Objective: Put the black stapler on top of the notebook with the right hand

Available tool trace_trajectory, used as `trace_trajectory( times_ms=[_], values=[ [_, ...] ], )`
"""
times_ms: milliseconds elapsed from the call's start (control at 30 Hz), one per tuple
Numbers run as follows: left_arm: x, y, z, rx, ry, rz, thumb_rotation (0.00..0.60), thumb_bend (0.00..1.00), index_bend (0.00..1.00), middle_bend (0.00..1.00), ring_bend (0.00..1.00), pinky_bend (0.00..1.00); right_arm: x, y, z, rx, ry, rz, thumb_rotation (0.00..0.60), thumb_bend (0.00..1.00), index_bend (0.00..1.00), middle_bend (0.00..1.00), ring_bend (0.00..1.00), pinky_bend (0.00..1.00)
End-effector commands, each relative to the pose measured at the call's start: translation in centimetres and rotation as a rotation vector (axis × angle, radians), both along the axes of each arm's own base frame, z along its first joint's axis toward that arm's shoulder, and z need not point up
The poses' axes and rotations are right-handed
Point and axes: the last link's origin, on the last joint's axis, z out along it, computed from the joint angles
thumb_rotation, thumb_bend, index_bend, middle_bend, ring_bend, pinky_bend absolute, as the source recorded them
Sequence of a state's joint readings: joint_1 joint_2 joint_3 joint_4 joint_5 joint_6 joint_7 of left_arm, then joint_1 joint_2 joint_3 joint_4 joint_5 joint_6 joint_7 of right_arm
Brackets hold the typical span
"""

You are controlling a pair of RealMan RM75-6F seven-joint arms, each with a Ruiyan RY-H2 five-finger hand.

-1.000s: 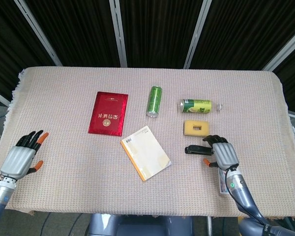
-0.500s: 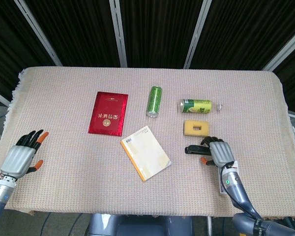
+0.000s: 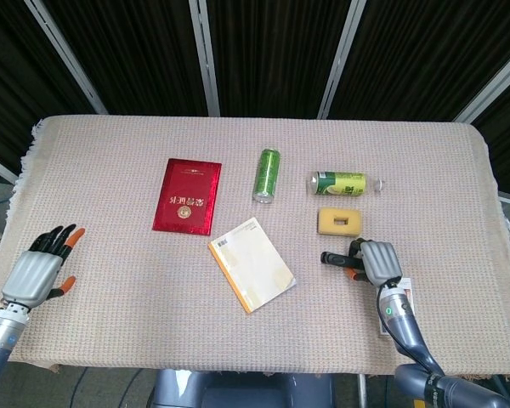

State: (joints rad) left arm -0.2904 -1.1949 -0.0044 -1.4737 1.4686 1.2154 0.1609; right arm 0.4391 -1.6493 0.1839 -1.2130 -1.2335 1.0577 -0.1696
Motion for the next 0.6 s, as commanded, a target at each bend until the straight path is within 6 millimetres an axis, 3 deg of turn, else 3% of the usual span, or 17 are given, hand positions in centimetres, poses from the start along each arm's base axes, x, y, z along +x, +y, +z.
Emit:
trace_trajectory(
  times_ms=[33, 367, 600],
  values=[
    [0.0, 0.0, 0.0, 0.0, -0.001, 0.0, 0.6, 0.32, 0.0, 0.0, 0.0, 0.13, 0.3, 0.1, 0.2, -0.018, -0.004, 0.013, 0.6, 0.41, 0.66, 0.48, 0.54, 0.72],
    [0.2, 0.0, -0.1, -0.007, -0.005, -0.006, 0.6, 0.32, 0.0, 0.0, 0.0, 0.13, 2.9, 1.2, 2.7, -0.079, -0.036, 0.065, 0.6, 0.42, 0.66, 0.48, 0.55, 0.73],
    [0.5, 0.0, -0.3, -0.02, -0.011, -0.017, 0.6, 0.32, 0.0, 0.0, 0.0, 0.13, 6.4, 2.5, 2.0, -0.046, -0.077, 0.095, 0.6, 0.42, 0.67, 0.48, 0.55, 0.73]
  ],
)
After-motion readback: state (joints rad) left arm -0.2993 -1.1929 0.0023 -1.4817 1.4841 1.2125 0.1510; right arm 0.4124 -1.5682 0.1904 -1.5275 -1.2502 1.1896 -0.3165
